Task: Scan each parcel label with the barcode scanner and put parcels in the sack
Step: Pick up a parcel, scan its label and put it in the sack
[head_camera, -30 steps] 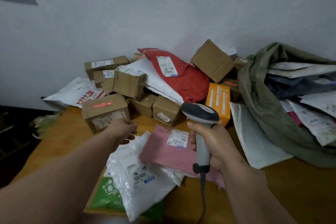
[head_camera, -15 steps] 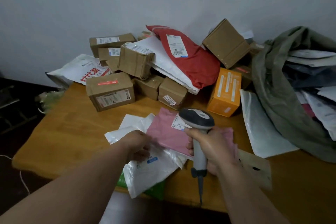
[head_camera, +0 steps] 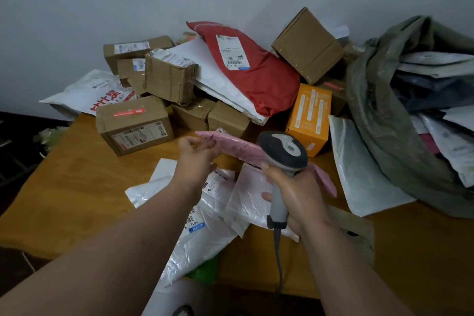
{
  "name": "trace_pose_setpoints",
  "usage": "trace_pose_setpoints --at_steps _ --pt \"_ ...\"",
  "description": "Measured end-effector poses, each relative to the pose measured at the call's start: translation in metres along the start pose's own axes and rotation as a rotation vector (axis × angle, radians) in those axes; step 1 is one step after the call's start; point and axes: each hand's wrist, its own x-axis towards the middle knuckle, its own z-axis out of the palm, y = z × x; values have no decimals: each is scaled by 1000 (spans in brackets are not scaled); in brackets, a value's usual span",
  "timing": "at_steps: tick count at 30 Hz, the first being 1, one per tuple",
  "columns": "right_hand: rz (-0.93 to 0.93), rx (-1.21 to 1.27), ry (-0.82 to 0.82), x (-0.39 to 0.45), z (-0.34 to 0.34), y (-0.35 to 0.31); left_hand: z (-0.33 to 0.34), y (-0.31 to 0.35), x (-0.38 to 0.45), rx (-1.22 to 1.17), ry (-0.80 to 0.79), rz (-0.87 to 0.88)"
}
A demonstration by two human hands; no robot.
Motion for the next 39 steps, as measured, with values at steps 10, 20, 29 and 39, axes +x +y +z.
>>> trace_pose_setpoints --at_steps 10,20,29,39 --pt "-147 3 194 26 -5 0 1 -69 13 1506 -565 535" --pt "-208 51 205 51 -18 -12 39 -96 27 1927 -741 660" --pt "-155 106 250 45 -32 -26 22 -52 36 1466 -471 981" --pt "-125 197 257 1 -30 -72 -16 45 4 674 114 439"
